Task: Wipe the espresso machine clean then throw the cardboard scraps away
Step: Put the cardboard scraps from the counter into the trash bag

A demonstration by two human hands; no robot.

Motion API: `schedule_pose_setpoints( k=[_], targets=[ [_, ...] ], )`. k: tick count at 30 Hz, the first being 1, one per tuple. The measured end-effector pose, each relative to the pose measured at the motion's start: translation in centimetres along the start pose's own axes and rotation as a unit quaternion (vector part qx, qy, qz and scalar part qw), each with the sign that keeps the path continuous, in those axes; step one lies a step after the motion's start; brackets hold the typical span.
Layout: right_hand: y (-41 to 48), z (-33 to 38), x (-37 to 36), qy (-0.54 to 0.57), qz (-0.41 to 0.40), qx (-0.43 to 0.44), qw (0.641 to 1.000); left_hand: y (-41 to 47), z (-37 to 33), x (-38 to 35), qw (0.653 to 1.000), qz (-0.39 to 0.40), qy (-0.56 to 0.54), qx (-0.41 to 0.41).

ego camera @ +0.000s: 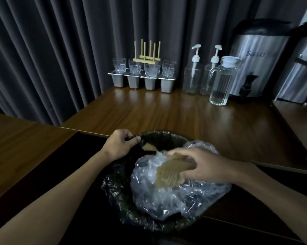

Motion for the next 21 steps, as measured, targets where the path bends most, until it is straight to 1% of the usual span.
schedule_pose_setpoints(
  k=[2,4,6,8,10,12,14,16,18,19,21],
  targets=[
    [1.4,-0.1,-2.7,-0.018,0.052,-0.022,0.998,-0.3,0.5,0.7,1.0,0.005,0.013,-0.007],
    [3.0,-0.1,-4.5,-0.024,0.071,-0.033,0.997,-0.8,0.7,1.5,1.0,0.007,0.011,-0.011],
    [4.5,0.0,-6.0,-0.029,0.074,-0.033,0.996,-1.2,0.6,2.2,1.0,0.001,0.0,-0.017],
    [5.8,0.4,-7.0,-0.047,0.067,-0.023,0.996,-1.5,0.4,2.9,1.0,-0.007,0.005,-0.025],
    [6.6,0.5,-7.2,-0.1,0.056,-0.023,0.993,-1.9,0.6,3.6,0.999,-0.015,0.023,-0.023],
    [6.9,0.2,-7.0,-0.173,0.052,-0.041,0.983,-2.3,1.2,4.4,0.999,-0.029,0.036,-0.005],
    [6.9,0.9,-6.8,-0.186,0.038,-0.043,0.981,-2.8,2.1,5.1,0.998,-0.044,0.037,0.023],
    [6.8,2.2,-6.5,-0.219,-0.002,-0.011,0.976,-3.2,2.7,5.5,0.997,-0.051,0.037,0.038],
    [6.7,3.2,-6.8,-0.272,-0.036,0.022,0.961,-3.2,2.7,5.7,0.997,-0.052,0.033,0.041],
    [6.8,3.3,-7.1,-0.28,-0.038,0.021,0.959,-3.2,2.5,5.8,0.997,-0.053,0.027,0.039],
    [7.3,2.6,-7.6,-0.259,-0.024,-0.008,0.965,-3.1,1.9,5.9,0.998,-0.053,0.004,0.032]
  ],
)
Point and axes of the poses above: each hand's wrist, its own y-axis towards the middle knuckle, its own x-axis out of the back of the hand, z = x × y, the point moved 7 cm from there along y, towards the middle knuckle, and after that the axes turned 13 degrees about y, right-handed, at the moved point
